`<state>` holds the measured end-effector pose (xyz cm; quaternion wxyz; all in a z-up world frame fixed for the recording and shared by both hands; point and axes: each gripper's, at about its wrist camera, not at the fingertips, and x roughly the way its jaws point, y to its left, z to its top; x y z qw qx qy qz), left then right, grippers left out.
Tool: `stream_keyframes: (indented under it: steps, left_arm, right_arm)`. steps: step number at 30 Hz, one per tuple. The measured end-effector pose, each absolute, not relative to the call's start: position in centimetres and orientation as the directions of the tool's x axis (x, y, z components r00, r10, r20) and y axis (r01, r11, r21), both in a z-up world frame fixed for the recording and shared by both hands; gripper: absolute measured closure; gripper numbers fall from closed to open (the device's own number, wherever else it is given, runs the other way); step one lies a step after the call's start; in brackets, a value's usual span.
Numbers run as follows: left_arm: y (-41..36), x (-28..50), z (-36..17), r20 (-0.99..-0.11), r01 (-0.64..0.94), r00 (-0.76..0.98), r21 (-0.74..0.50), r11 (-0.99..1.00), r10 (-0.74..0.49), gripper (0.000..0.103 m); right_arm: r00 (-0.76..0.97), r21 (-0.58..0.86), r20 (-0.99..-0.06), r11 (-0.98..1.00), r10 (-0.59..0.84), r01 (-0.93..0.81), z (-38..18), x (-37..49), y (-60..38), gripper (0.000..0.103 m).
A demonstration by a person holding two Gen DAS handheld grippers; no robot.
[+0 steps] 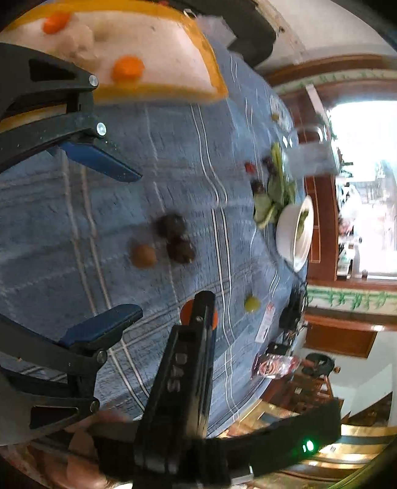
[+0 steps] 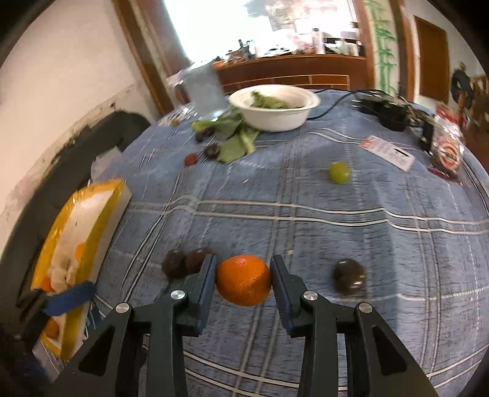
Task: Organize fruits
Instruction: 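Grasp an orange with the right gripper while the left gripper grasps the small brown fruit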
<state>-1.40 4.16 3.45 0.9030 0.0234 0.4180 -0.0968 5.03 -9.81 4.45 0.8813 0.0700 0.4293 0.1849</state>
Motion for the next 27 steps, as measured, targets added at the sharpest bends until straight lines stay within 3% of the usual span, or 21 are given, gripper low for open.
stream_keyframes:
  steps: [2,4,6,7,11,12,27]
  left_arm:
    - [3.8,-0.6,3.0,-0.763,0.214,0.620,-0.062,0.975,-0.185,0.023]
    - [3.4,-0.2,2.6,-0.763,0.228,0.616,-0.065,0.971,-0.196,0.036]
    - [2.9,0.2,2.1,-0.776,0.240,0.602,-0.052,0.969,-0.191,0.063]
    - [2.5,0.5,1.6,-0.786,0.246,0.590,-0.038,0.968,-0.181,0.069]
    - [2.2,0.7,0.6,-0.791,0.247,0.595,0.007,0.969,-0.146,0.076]
    - [2.2,0.6,0.6,-0.788,0.245,0.600,0.015,0.969,-0.139,0.083]
    - [9.1,-6.2,6.9,-0.695,0.101,0.713,-0.035,0.994,-0.097,0.083]
  right_arm:
    - [0.565,0.294,-0.730,0.923,0.384,-0.246,4.4,5.3,-10.6,0.065]
    - [0.562,0.306,-0.733,0.924,0.383,-0.230,4.3,5.6,-11.1,0.065]
    - [0.559,0.316,-0.734,0.923,0.384,-0.219,4.1,5.8,-11.3,0.065]
    - [0.558,0.318,-0.735,0.923,0.385,-0.217,4.1,5.9,-11.4,0.065]
    - [0.553,0.315,-0.741,0.925,0.381,-0.215,3.9,6.0,-11.4,0.065]
    - [0.553,0.313,-0.741,0.925,0.380,-0.215,3.9,5.9,-11.3,0.065]
    - [0.596,0.322,-0.677,0.902,0.432,-0.288,5.5,4.3,-10.1,0.064]
